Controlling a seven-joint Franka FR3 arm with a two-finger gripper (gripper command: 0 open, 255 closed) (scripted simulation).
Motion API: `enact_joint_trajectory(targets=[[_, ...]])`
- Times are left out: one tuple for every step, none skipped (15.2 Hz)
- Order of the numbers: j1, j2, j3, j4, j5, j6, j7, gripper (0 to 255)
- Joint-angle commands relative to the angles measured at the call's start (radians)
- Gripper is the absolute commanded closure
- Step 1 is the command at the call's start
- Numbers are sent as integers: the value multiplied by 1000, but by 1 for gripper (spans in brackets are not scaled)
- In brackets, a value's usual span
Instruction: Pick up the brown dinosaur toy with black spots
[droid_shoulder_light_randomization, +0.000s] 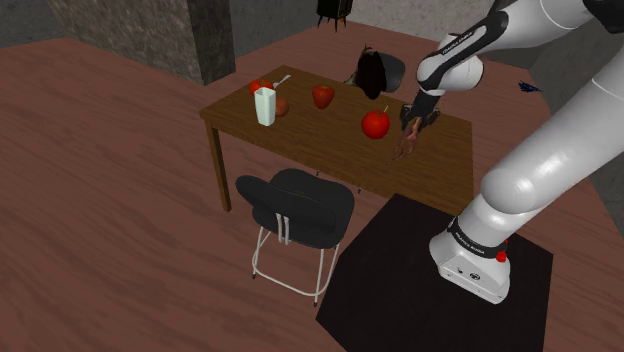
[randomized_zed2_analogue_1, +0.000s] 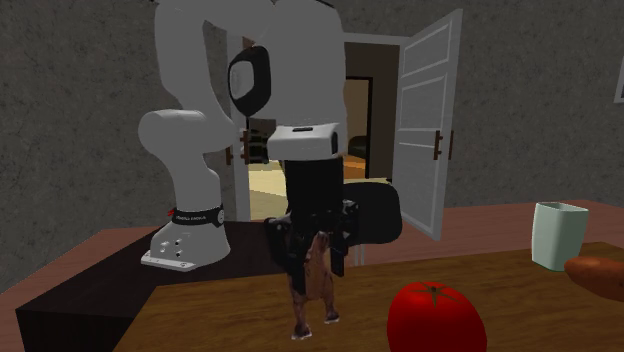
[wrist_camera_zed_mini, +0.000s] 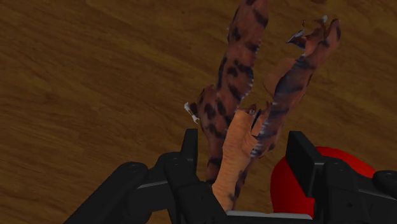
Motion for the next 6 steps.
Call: enact_joint_trajectory(targets=[[-4, -28, 1, 8, -17, -34, 10, 255], [-6, -40, 2, 12, -24, -50, 15, 255], [-7, -51, 4, 17, -30, -65, 19, 255], [-8, -63, 5, 21, -35, -80, 24, 255], [-8, -64, 6, 22, -36, -83, 24, 255], [-8, -64, 6, 22, -36, -83, 24, 255]])
